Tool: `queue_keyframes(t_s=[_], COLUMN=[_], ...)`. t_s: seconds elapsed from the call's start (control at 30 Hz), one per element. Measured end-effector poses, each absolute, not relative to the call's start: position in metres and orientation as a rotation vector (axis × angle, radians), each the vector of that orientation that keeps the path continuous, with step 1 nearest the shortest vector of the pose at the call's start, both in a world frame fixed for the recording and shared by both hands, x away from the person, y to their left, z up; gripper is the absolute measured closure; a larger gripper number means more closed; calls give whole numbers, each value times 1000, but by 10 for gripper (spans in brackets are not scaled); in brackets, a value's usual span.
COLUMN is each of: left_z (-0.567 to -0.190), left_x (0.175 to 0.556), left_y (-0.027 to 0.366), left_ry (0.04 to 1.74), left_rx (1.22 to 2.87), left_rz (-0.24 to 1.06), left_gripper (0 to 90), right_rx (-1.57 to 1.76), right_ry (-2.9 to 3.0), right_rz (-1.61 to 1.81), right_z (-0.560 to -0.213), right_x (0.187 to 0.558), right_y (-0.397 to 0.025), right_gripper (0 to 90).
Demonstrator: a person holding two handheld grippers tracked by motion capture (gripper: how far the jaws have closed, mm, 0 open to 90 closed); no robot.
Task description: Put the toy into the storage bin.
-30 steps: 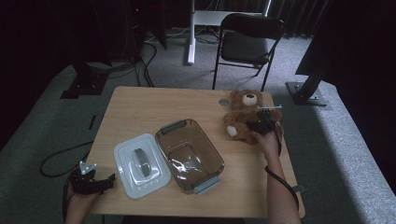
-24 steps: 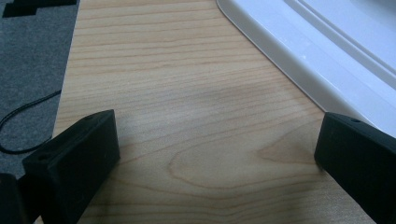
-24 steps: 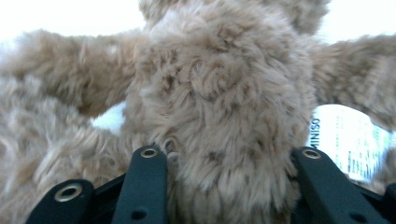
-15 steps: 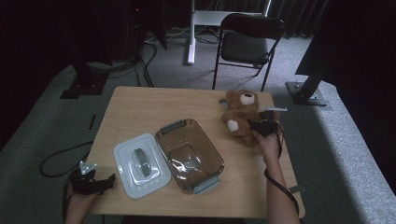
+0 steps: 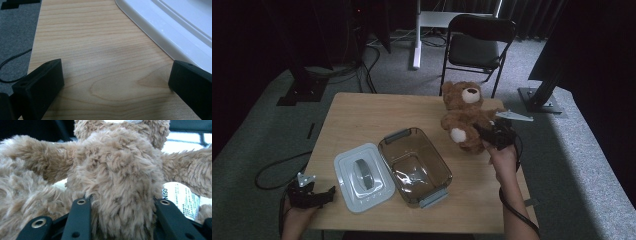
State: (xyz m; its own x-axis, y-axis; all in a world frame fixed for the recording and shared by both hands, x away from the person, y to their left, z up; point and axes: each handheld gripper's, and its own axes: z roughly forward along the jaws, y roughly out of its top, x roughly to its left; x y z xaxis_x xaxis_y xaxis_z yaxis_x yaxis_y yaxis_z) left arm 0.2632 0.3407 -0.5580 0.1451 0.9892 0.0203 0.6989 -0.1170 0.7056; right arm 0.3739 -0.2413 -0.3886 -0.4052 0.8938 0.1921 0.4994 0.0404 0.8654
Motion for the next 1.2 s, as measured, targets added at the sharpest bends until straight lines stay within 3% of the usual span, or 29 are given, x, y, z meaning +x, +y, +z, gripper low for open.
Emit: queue_keyframes(t_s=[0.33,0.5,0.63,0.87,1.2], left_z=[-558,-558,-558,-558,-558], left_x=[264,263,264,264,264], left_y=[341,341,341,341,340], left_ry=[1608,1608,1607,1607,1608], left_rx=[1883,1882,1883,1882,1882], left_rz=[686,686,687,689,686], left_gripper=[6,6,6,6,6], right_rx=[1147,1042,991,1030,979], right_ry=[2028,2078,2177,2385,2438], right_rz=[1533,1533,1492,1345,1251], right_z=[-347,-345,-359,-415,-428], right_x=[328,311,310,319,312], right_y=[-195,-165,-140,-114,-122], right_gripper=[642,641,641,637,635])
